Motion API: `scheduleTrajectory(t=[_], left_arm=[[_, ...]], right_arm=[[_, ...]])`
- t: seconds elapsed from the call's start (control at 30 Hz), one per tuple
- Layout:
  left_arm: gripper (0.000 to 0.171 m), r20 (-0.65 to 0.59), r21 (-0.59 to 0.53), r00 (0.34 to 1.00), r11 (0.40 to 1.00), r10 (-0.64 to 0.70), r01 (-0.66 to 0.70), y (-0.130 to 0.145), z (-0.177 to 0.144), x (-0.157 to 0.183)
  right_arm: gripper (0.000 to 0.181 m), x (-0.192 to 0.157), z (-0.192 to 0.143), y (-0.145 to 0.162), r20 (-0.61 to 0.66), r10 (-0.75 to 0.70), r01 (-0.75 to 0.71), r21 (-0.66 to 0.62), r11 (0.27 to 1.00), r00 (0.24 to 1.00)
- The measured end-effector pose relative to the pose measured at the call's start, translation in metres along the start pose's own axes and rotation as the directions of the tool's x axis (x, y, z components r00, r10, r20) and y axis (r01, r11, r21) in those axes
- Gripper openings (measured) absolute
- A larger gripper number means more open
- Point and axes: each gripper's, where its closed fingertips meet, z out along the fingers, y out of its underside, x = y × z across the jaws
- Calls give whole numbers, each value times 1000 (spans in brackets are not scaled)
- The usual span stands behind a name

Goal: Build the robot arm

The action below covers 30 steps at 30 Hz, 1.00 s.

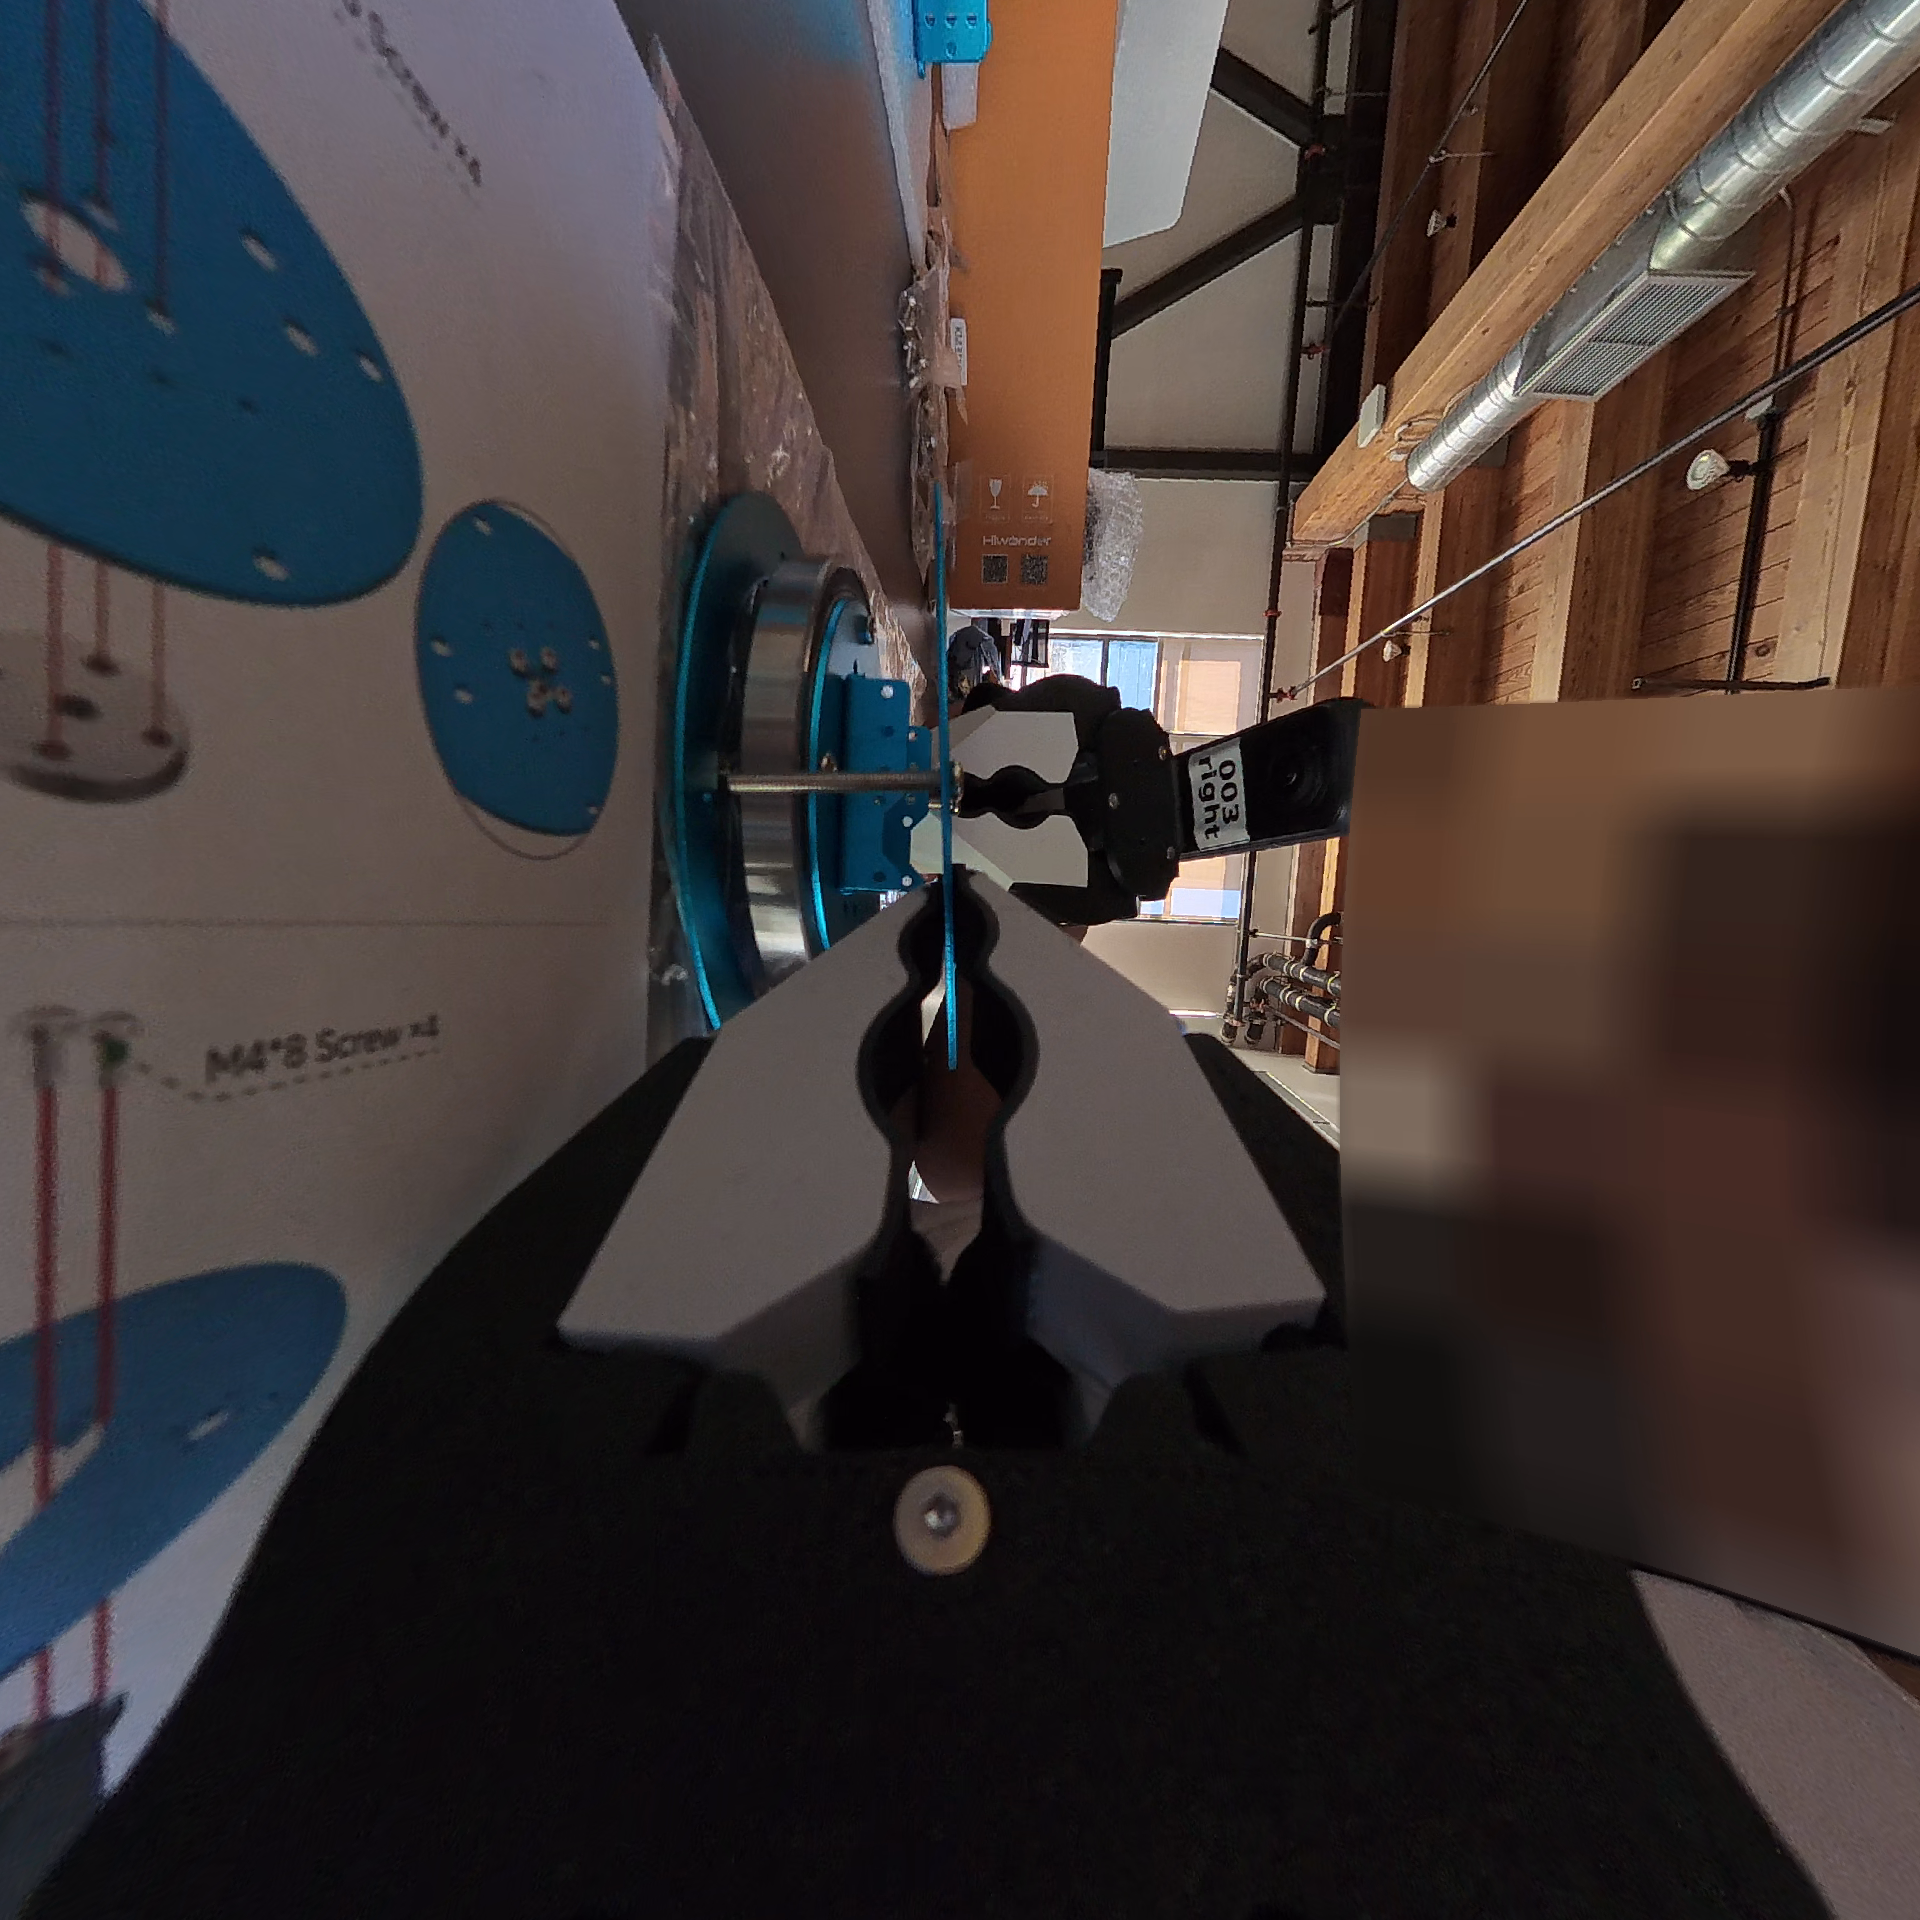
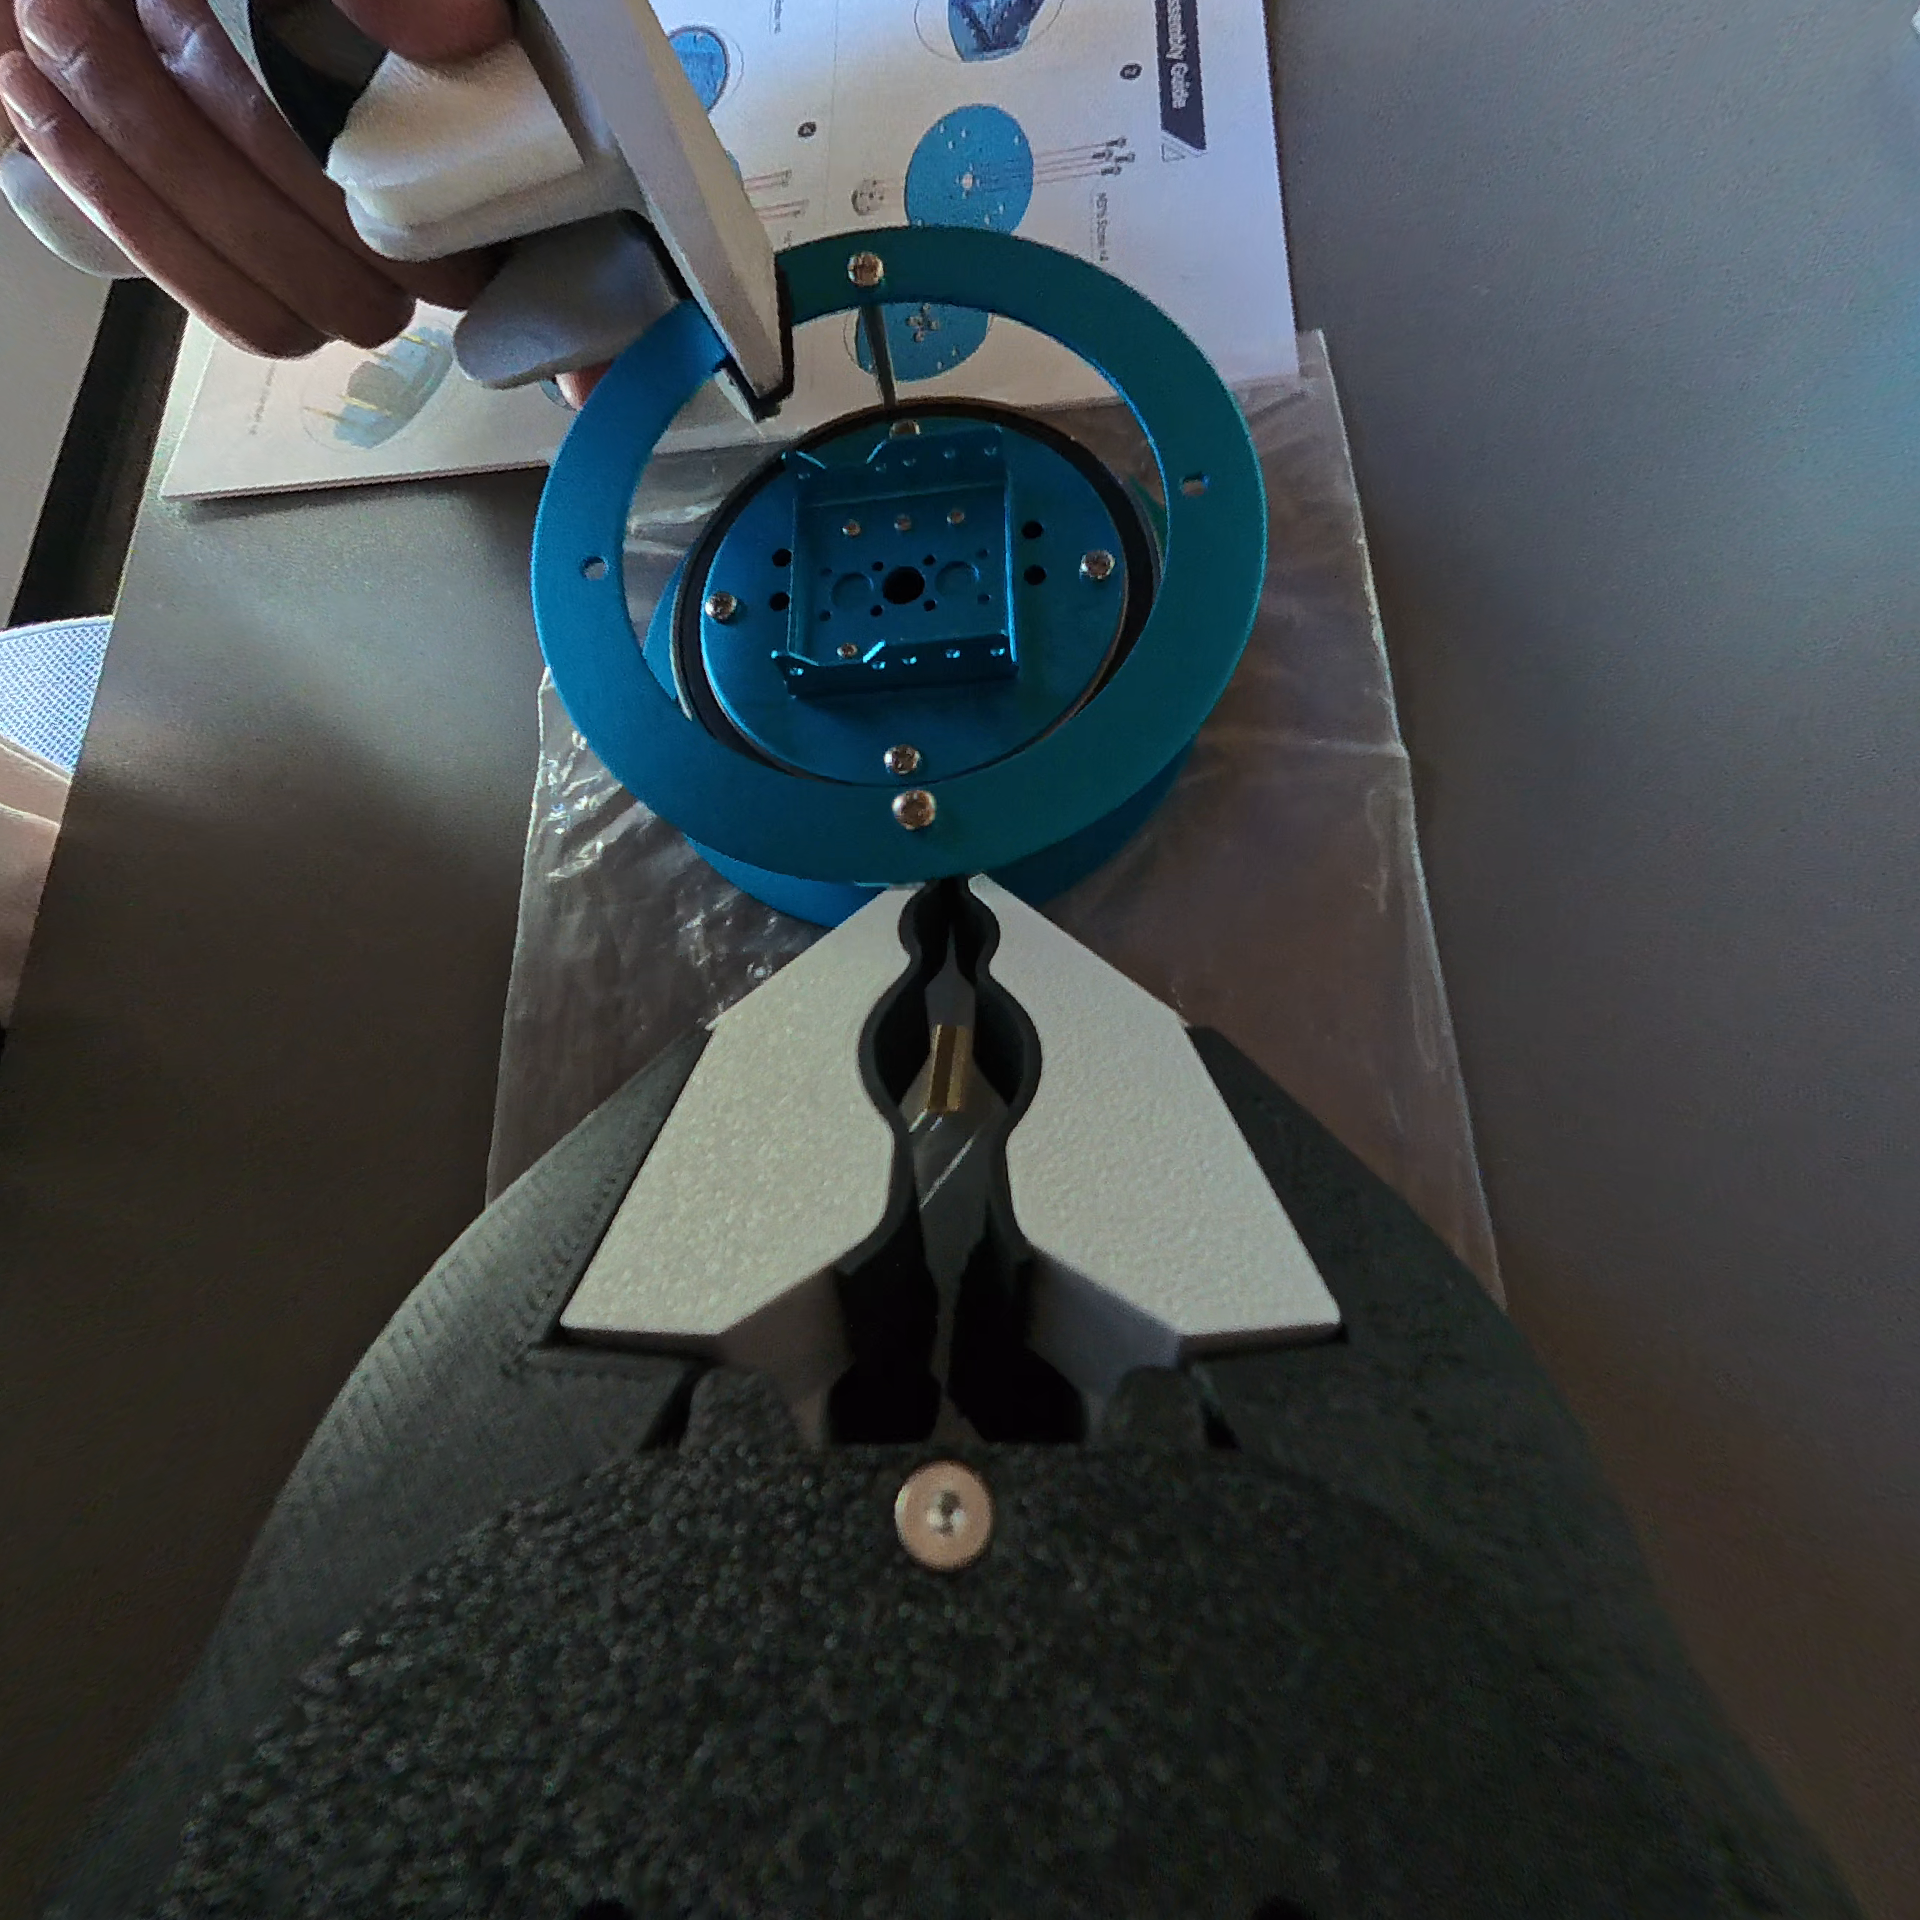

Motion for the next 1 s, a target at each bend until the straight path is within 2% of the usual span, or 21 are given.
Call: scheduleTrajectory(t=[0.47,0.63,1.0], left_arm=[[0,10,-2,1000,1000,0,0,-2,0,-2],[0,11,-1,1000,1000,-1,1,-2,0,-2],[0,13,-3,1000,1000,-2,2,-2,1,-2]], right_arm=[[0,6,-7,6,26,47,-47,-9,999,999],[0,8,-8,7,6,24,-24,-21,999,1000],[0,21,-28,-24,-103,-8,23,144,989,995]])
